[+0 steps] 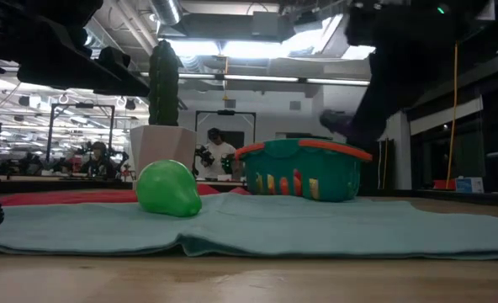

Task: Pick and placing Produce into tupperware
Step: Put the violet eggplant into the blue basket

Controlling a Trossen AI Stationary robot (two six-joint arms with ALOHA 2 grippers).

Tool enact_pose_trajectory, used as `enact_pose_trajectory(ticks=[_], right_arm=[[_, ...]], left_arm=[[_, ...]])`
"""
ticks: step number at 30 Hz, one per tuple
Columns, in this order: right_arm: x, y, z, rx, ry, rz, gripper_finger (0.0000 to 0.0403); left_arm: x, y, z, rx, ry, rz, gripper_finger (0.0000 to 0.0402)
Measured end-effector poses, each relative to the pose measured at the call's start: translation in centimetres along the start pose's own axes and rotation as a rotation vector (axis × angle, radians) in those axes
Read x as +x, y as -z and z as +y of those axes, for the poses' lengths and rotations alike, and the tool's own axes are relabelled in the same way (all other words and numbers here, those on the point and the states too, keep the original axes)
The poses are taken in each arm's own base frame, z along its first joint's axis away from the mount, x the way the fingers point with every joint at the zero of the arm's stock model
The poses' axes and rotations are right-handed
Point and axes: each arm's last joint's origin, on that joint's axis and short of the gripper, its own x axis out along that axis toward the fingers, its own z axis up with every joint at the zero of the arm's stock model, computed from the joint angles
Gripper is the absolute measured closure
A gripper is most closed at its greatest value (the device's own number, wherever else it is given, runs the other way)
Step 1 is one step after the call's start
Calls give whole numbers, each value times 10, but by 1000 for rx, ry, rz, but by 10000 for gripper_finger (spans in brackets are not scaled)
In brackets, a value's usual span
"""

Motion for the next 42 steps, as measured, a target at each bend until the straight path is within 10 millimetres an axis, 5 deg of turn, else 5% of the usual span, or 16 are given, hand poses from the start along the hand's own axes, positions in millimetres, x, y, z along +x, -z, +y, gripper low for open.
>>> enact_pose_trajectory(ticks=[22, 42], right_arm=[[-9, 63, -63, -100, -371, -758, 274], [-13, 67, -71, -175, -471, -877, 274]], left_arm=[[8, 0, 27, -69, -130, -2, 154], [9, 1, 36, -88, -172, 5, 154]])
